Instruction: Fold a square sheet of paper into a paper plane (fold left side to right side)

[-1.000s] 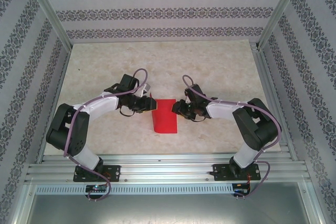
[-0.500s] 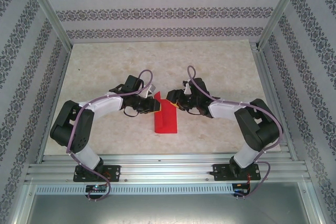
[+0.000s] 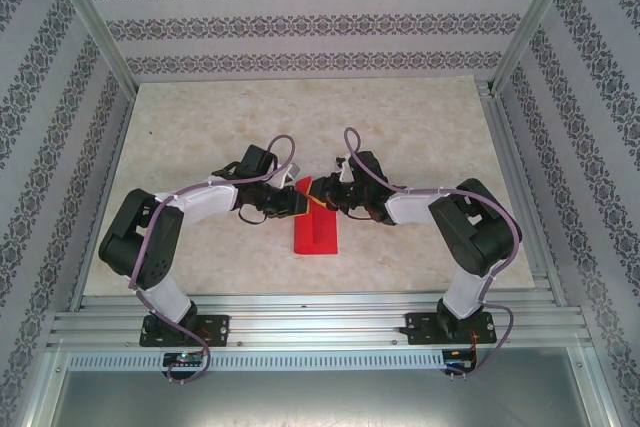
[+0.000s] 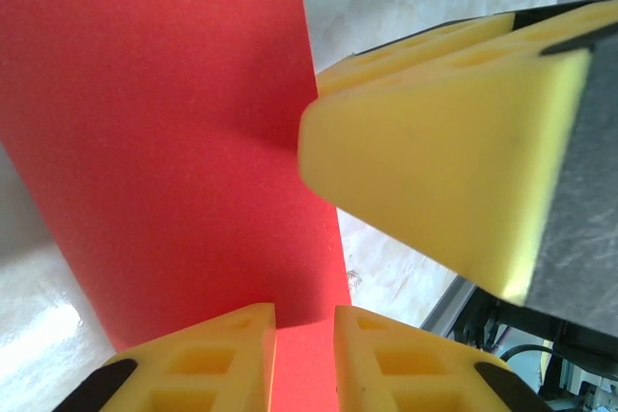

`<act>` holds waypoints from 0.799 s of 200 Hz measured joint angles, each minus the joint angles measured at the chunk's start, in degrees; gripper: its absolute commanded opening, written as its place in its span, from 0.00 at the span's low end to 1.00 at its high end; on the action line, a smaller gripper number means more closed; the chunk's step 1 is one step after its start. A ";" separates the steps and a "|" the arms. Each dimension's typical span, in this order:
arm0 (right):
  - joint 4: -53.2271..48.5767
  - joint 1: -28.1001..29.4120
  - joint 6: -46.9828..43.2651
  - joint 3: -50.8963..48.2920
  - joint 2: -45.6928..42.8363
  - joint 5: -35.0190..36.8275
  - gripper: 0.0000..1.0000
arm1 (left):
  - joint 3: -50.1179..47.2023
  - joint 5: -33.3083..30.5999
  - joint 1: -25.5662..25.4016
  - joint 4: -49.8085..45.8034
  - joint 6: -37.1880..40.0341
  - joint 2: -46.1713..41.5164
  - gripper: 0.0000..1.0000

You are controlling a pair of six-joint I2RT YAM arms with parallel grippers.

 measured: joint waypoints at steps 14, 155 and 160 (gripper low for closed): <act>-0.66 0.00 -0.63 0.20 0.00 0.00 0.04 | 0.00 -0.13 0.00 -0.07 0.02 0.00 0.25; -21.62 -5.40 -15.82 4.20 -1.51 3.69 0.00 | -2.86 -12.20 -1.31 -3.13 -4.79 -4.55 0.63; -22.03 -5.40 -16.17 4.26 -1.51 3.74 0.00 | -2.97 -12.26 -1.73 -2.73 -5.40 -3.74 0.63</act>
